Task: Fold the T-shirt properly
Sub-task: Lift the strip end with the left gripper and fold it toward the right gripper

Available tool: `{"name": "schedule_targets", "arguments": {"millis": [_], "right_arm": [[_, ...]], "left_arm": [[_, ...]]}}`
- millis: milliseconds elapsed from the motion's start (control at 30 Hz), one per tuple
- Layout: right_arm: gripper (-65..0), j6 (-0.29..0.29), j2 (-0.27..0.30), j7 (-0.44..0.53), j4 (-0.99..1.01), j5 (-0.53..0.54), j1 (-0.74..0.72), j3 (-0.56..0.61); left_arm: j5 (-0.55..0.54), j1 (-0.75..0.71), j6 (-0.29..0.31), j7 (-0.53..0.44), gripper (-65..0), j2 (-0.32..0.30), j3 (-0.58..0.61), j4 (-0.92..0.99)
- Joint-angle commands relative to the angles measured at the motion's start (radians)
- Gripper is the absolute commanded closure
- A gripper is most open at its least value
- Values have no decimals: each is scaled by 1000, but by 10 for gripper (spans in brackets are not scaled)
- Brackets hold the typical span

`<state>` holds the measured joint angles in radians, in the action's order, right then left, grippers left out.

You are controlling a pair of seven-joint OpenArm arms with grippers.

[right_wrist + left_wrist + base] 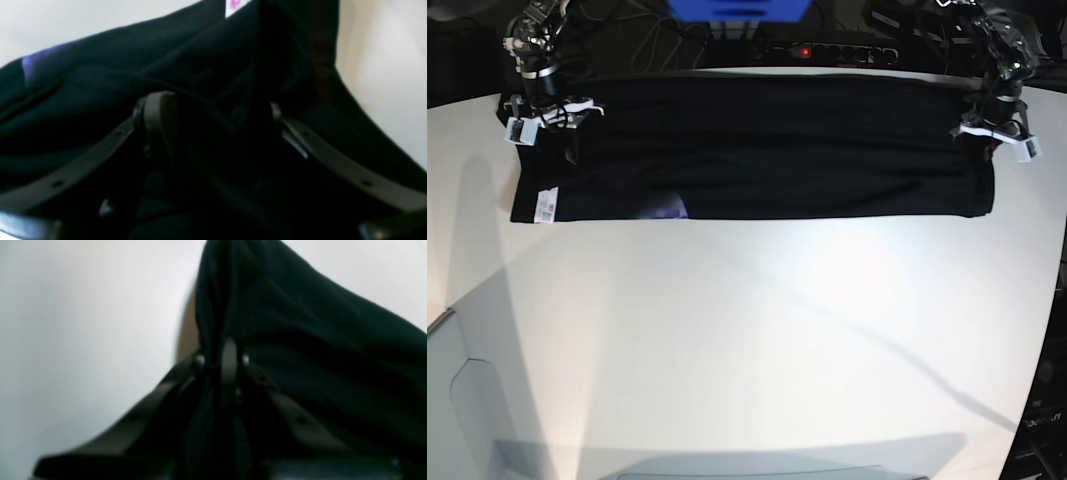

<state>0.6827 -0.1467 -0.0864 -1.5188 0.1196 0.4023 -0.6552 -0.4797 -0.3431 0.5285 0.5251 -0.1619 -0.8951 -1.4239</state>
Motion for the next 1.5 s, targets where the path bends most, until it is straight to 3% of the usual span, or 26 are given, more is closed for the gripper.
{"name": "schedule_targets", "arguments": {"millis": [0,300,433,633,700,900,1167,1467], "right_arm": [[-348,15,-1,-72,25,-34,4,2],[-344,15,20,-71,94,-34,-16,1],[-344,15,20,-71,93,-34,-16,1],[-344,15,19,-71,91,-34,-15,1],[-344,15,19,-71,91,-34,-15,1],[-344,15,17,-71,91,-34,-15,1],[-344,15,17,-71,91,-34,-13,-4],[-344,15,19,-71,91,-34,-13,-4]], "left_arm": [[-11,-1,-5,-29,-1,-18,-25,-39],[-11,-7,-5,-29,-1,-6,-34,-190],[-3,-12,-5,-29,-1,54,-35,-292],[-3,-70,-3,-27,-1,209,-20,-489],[-1,-90,-3,-29,-1,253,21,-522],[0,-147,-8,-33,-1,261,213,-524],[177,-189,-5,-36,-1,261,499,-533],[315,-179,-14,-38,-1,261,727,-524]]}}
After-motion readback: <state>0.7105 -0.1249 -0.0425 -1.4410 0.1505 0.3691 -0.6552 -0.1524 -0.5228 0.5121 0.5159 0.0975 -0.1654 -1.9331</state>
